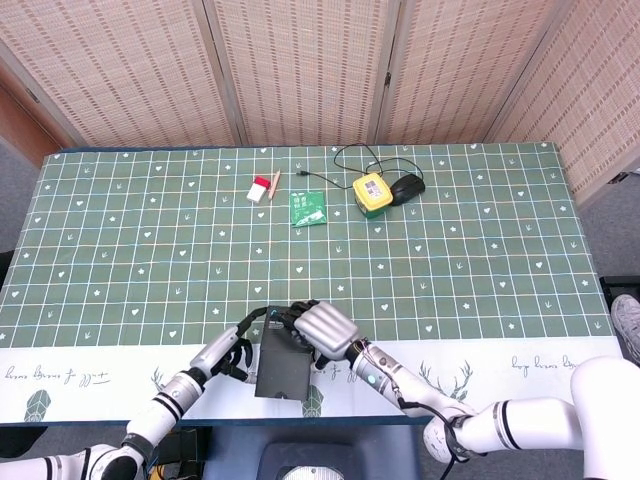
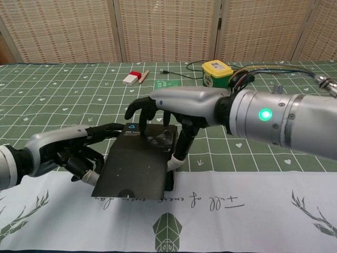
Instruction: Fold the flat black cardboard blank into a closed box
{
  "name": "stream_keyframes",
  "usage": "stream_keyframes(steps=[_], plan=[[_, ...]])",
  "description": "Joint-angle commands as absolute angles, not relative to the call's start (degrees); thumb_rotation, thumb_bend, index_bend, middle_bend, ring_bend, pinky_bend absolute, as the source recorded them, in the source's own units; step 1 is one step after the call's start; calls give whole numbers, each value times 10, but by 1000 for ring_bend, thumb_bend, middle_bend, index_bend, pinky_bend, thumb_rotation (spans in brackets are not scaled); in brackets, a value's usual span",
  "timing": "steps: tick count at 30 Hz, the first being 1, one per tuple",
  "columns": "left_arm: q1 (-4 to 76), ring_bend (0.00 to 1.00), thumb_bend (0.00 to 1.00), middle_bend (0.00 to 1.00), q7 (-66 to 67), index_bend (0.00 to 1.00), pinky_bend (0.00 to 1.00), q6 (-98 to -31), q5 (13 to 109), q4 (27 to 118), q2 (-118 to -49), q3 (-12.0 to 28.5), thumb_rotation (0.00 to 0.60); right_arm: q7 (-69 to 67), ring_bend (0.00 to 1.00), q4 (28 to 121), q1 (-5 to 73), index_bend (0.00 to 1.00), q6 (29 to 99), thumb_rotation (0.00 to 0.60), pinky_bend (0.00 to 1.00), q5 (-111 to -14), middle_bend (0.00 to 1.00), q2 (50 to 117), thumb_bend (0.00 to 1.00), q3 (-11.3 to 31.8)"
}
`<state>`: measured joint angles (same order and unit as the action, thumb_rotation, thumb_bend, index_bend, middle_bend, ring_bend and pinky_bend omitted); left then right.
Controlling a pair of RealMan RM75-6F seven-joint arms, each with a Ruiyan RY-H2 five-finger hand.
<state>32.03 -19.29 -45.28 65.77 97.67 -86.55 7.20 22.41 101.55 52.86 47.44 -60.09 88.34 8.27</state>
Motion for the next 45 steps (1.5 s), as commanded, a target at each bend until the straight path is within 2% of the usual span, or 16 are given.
stream_keyframes(steps=[1, 19, 23, 31, 39, 43, 45], plan=[[322, 610, 19, 40, -180, 0, 803, -459, 650, 972, -874, 70, 600, 201, 223, 1033, 535, 154, 454, 600, 286, -583, 284, 862, 27, 92], [321, 610, 20, 40, -145, 0, 803, -479, 637, 973, -869, 73, 600, 123, 226, 1053, 556, 175, 373, 600, 286, -591, 257, 775, 29, 93], [321, 611, 20, 40, -143, 0, 804, -478, 632, 976, -868, 73, 600, 95, 227, 1061, 553, 176, 369, 600, 286, -592, 250, 765, 2, 98], [322, 612, 19, 40, -131, 0, 803, -483, 627, 986, -870, 73, 600, 125, 229, 1064, 546, 177, 443, 600, 286, -576, 297, 821, 0, 90], [316, 624, 20, 40, -117, 0, 803, -505, 625, 987, -863, 78, 600, 280, 249, 1054, 547, 219, 570, 600, 287, -558, 328, 903, 0, 59], [313, 669, 20, 40, -106, 0, 803, -518, 630, 976, -857, 78, 600, 330, 251, 1043, 540, 231, 603, 600, 286, -561, 330, 934, 0, 43], [311, 646, 20, 40, -105, 0, 803, -523, 630, 972, -852, 80, 600, 342, 252, 1035, 537, 238, 610, 600, 287, -562, 330, 946, 0, 40]])
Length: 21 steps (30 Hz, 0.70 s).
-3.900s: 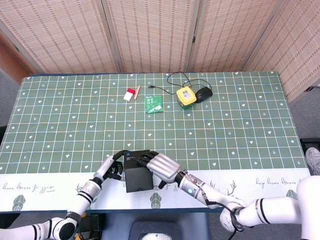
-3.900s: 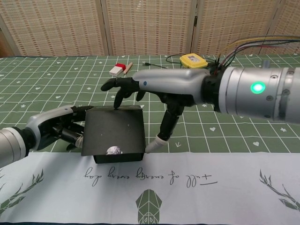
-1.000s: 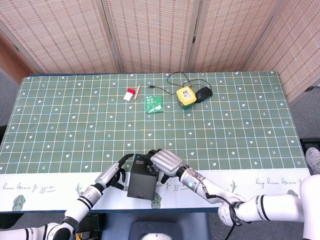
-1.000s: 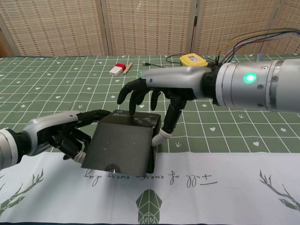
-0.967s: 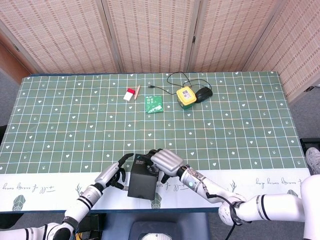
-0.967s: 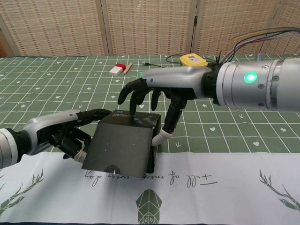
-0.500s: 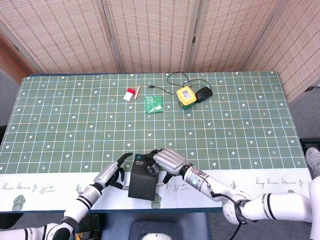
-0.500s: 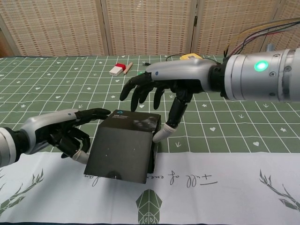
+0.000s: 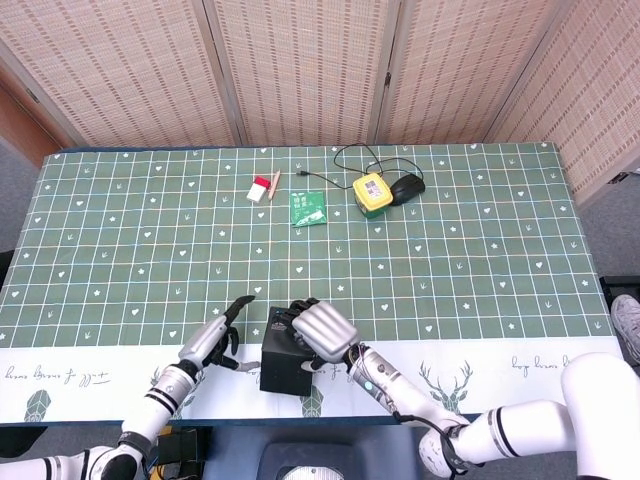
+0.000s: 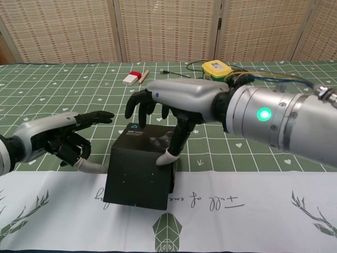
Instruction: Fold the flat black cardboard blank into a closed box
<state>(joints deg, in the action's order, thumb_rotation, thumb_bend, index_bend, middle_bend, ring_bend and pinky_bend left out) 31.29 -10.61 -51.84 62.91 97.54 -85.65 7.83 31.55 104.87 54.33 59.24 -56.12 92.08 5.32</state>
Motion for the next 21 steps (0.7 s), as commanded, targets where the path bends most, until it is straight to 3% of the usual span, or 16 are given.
stream_keyframes(steps=[1, 21], plan=[[310, 630, 20, 40, -104, 0, 803, -525, 631, 970, -849, 81, 600, 343, 252, 1033, 536, 242, 611, 600, 286, -564, 330, 949, 0, 39], [297, 614, 19, 40, -128, 0, 803, -542, 620, 949, -818, 108, 600, 396, 257, 945, 514, 332, 624, 600, 289, -670, 340, 962, 26, 8]])
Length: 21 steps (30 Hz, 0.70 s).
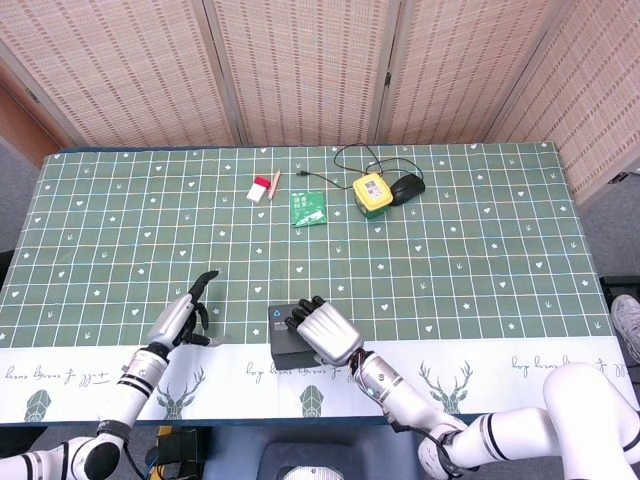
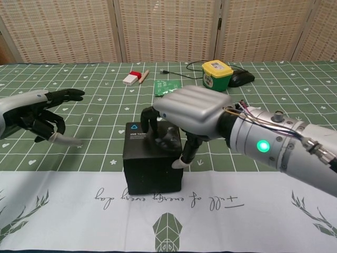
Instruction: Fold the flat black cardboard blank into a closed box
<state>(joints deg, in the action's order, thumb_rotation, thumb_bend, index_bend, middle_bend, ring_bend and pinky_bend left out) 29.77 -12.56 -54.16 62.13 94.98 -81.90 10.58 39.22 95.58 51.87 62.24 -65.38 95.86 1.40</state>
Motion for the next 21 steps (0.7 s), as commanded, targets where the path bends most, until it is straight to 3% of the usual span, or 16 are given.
stream_keyframes(steps=[1, 4, 15, 21], plan=[[296, 617, 20, 40, -131, 0, 803, -542, 620, 949, -818, 109, 600, 394, 264, 942, 513, 346, 623, 600, 301, -676, 347, 963, 72, 7], [295, 616, 20, 40, -135, 0, 803, -543, 620, 948, -816, 112, 600, 391, 275, 930, 511, 374, 620, 600, 332, -693, 357, 962, 157, 6], [294, 615, 20, 40, -146, 0, 803, -546, 625, 948, -811, 120, 600, 406, 323, 894, 499, 503, 621, 600, 398, -739, 414, 973, 249, 7], [294, 614, 20, 40, -149, 0, 803, -544, 625, 949, -807, 122, 600, 411, 326, 892, 493, 518, 617, 600, 407, -746, 421, 974, 255, 12]])
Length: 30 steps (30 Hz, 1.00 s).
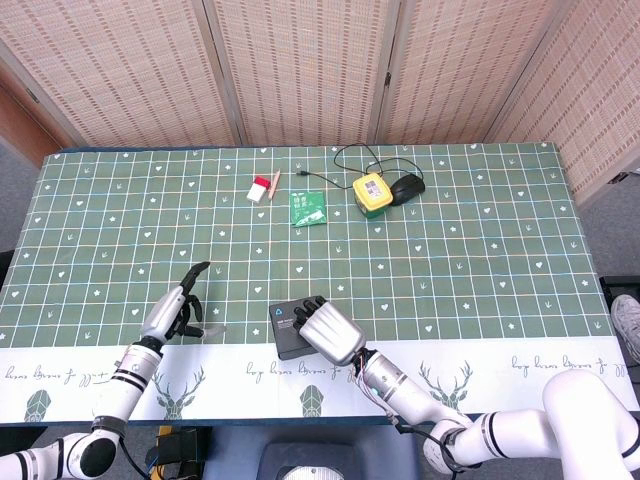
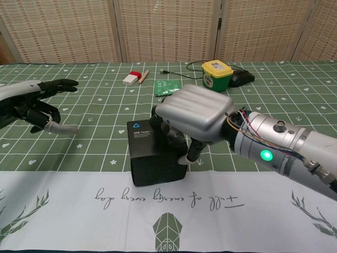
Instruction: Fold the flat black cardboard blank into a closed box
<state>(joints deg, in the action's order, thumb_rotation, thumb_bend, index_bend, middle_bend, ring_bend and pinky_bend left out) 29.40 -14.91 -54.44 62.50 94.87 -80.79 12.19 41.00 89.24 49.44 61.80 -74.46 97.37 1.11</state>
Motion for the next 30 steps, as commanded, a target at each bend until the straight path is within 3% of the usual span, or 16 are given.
stream_keyframes(steps=[1, 15, 22, 26, 30], plan=[[294, 614, 20, 40, -150, 0, 803, -544, 625, 949, -807, 122, 600, 412, 326, 892, 492, 518, 617, 600, 408, -748, 421, 974, 255, 13], [293, 616, 20, 40, -153, 0, 803, -547, 631, 950, -804, 124, 600, 407, 325, 907, 479, 515, 614, 600, 408, -758, 401, 972, 256, 32], [287, 617, 20, 40, -136, 0, 786, -577, 658, 951, -790, 124, 600, 355, 222, 996, 453, 314, 645, 600, 381, -759, 239, 909, 256, 59], [277, 445, 20, 44, -101, 3, 744, -608, 679, 954, -766, 117, 600, 326, 218, 1050, 416, 297, 680, 600, 380, -752, 238, 837, 256, 61], [263, 336, 20, 132, -63, 22, 594, -639, 699, 945, -744, 106, 600, 307, 218, 1072, 374, 297, 715, 600, 380, -758, 244, 768, 259, 45]])
